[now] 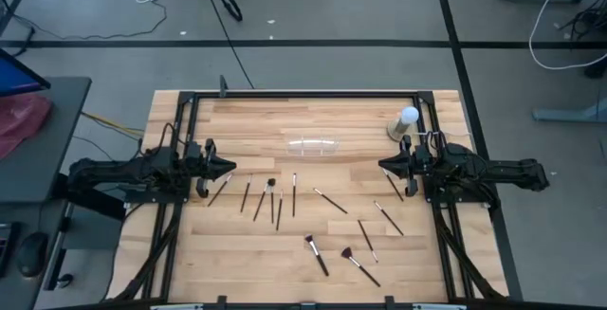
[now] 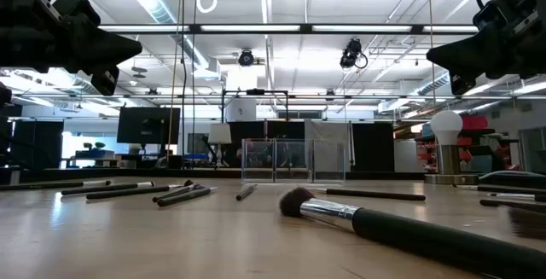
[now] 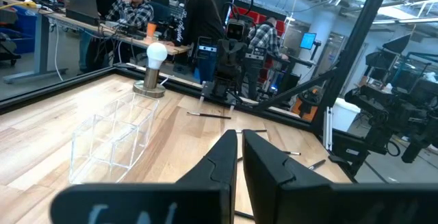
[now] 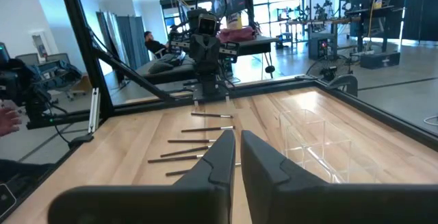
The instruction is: Put items in baskets/containers
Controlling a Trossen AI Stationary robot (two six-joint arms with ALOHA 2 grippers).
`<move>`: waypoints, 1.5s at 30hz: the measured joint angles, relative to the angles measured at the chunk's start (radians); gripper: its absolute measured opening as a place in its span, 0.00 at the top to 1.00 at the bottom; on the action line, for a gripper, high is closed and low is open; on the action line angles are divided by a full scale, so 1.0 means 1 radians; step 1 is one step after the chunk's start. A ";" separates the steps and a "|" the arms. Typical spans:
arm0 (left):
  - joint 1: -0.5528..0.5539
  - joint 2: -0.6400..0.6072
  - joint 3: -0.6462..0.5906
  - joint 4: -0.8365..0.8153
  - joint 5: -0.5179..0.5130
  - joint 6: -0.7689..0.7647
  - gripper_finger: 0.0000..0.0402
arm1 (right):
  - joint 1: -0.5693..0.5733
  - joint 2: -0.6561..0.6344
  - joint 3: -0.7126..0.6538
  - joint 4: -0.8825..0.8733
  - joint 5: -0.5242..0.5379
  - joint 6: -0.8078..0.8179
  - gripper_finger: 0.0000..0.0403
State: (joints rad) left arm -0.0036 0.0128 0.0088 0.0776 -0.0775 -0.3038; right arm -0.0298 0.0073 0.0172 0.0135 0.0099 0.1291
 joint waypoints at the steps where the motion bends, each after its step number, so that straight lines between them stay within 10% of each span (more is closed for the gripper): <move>1: 0.000 0.000 0.000 0.000 0.000 0.000 0.93 | 0.000 0.000 0.000 0.000 0.000 0.000 0.93; 29: 0.000 0.000 0.000 0.000 -0.060 0.001 0.93 | 0.014 0.025 0.000 0.322 0.031 0.148 0.93; 45: 0.000 0.000 0.000 0.000 -0.064 0.000 0.93 | 0.211 0.720 0.126 0.438 0.217 0.166 0.93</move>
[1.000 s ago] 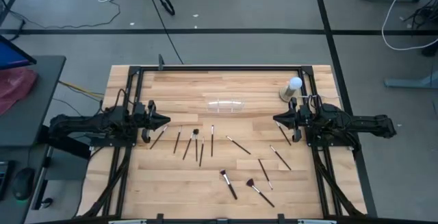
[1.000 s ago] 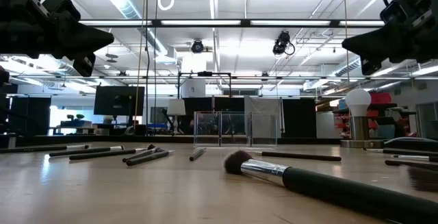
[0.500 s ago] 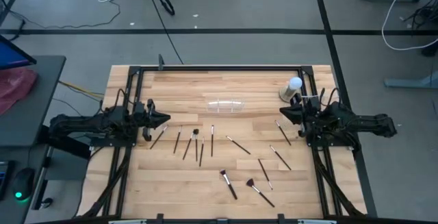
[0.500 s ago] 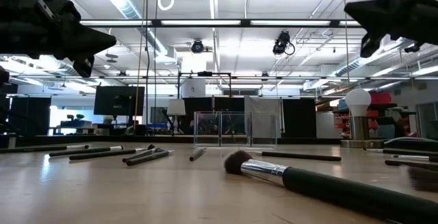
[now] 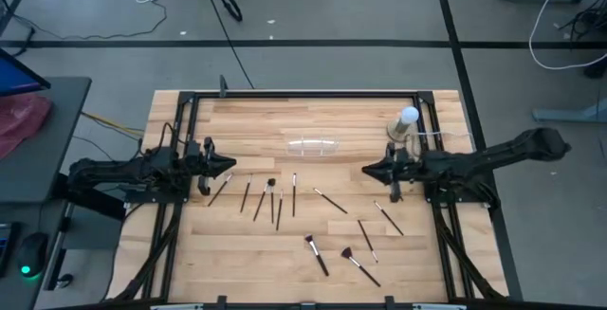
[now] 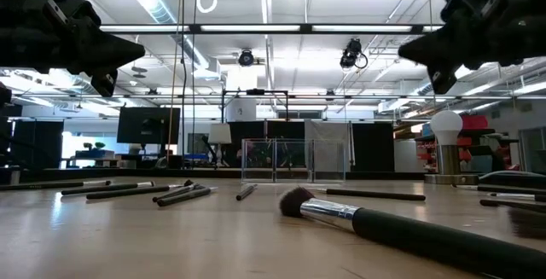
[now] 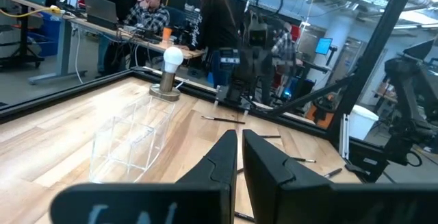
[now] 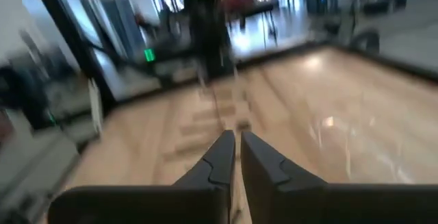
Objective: Put items in baskets/containers
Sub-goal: Put the black eyeshadow brush into the transparent organizer
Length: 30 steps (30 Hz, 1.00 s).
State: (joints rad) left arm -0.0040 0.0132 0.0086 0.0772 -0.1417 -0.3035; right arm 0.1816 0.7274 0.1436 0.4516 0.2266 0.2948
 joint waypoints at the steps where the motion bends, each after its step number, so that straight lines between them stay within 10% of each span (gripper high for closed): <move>1: 0.000 0.000 0.000 0.000 0.000 0.000 0.93 | 0.006 0.042 0.019 -0.026 0.003 0.000 0.93; 17: 0.000 0.000 0.000 0.045 -0.067 0.003 0.93 | 0.127 0.772 0.351 -0.095 0.104 0.071 0.54; 30: -0.031 0.032 0.000 0.143 0.008 0.097 0.93 | 0.152 1.081 0.487 -0.101 0.247 0.215 0.60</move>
State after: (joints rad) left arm -0.0348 0.0454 0.0086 0.2202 -0.1339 -0.2068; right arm 0.3335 1.8086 0.6303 0.3504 0.4736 0.5101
